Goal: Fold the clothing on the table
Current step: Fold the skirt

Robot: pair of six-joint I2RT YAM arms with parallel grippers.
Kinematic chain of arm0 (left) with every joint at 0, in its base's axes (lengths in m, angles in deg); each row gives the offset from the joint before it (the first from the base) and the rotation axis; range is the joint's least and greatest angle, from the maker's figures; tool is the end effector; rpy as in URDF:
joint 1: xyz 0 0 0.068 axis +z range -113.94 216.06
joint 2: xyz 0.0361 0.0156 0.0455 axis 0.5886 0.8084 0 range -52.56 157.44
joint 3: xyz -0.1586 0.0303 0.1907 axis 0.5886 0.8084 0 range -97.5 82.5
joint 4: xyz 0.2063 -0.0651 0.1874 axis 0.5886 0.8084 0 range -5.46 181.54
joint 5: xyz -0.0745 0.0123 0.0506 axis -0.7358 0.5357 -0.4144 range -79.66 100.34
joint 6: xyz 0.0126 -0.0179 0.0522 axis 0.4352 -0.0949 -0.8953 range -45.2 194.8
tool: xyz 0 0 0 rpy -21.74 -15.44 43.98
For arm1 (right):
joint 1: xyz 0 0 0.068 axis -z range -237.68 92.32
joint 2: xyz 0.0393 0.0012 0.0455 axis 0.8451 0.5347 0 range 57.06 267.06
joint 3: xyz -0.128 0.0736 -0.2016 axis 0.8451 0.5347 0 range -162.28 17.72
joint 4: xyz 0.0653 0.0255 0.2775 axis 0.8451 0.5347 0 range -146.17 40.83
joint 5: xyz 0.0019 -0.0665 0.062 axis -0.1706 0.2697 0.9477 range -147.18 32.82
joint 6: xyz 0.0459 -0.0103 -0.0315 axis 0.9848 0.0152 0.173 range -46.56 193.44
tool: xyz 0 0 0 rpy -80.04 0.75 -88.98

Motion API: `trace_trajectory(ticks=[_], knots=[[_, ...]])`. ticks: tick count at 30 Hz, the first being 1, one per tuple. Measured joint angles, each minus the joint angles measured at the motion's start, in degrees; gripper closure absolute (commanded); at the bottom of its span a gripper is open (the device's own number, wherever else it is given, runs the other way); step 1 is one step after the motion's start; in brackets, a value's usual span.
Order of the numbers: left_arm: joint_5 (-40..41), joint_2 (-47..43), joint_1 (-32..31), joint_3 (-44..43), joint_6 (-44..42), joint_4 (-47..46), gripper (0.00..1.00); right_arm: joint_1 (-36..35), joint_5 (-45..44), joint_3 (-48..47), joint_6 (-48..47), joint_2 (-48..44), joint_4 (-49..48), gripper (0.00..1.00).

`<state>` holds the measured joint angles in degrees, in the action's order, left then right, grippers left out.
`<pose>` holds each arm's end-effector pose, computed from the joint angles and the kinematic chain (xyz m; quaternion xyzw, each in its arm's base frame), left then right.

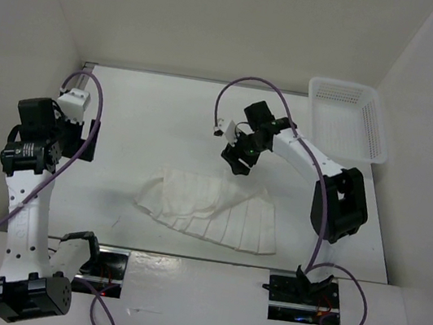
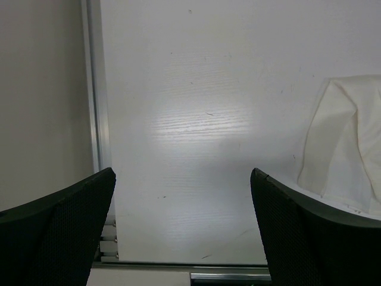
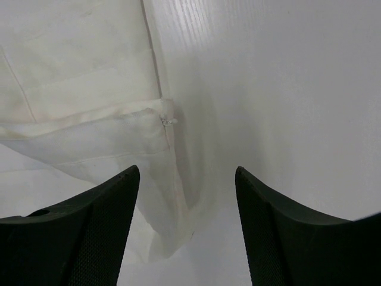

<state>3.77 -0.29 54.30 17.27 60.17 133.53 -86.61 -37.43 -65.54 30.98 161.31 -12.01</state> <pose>0.2061 0.0631 0.3561 -0.0020 0.8900 0.0792 0.4490 0.3443 0.2055 0.2042 -0.5913 0.7598 0.1414 0.2302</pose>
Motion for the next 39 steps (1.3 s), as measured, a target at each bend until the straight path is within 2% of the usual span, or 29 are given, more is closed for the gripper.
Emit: trace_trajectory(ticks=[2,9,22,31,39], knots=[[-0.37,0.04,0.00,0.00,0.00,0.00,0.00,0.00,0.74,-1.11,-0.31,1.27,0.59,0.21],[-1.46,0.13,0.00,0.00,-0.07,0.00,0.00,0.00,2.58,-1.95,-1.16,4.83,2.67,0.15],[-2.84,1.05,0.02,0.00,-0.17,-0.07,0.00,0.00,7.34,-5.77,-5.68,8.66,10.97,0.14],[-4.09,1.70,0.02,0.00,-0.26,-0.26,0.00,-0.13,12.17,-7.63,-13.22,9.68,23.67,0.14],[-5.57,2.49,0.02,0.00,-0.28,-0.63,0.00,-5.31,11.85,-4.00,-14.93,2.23,27.12,0.14]])
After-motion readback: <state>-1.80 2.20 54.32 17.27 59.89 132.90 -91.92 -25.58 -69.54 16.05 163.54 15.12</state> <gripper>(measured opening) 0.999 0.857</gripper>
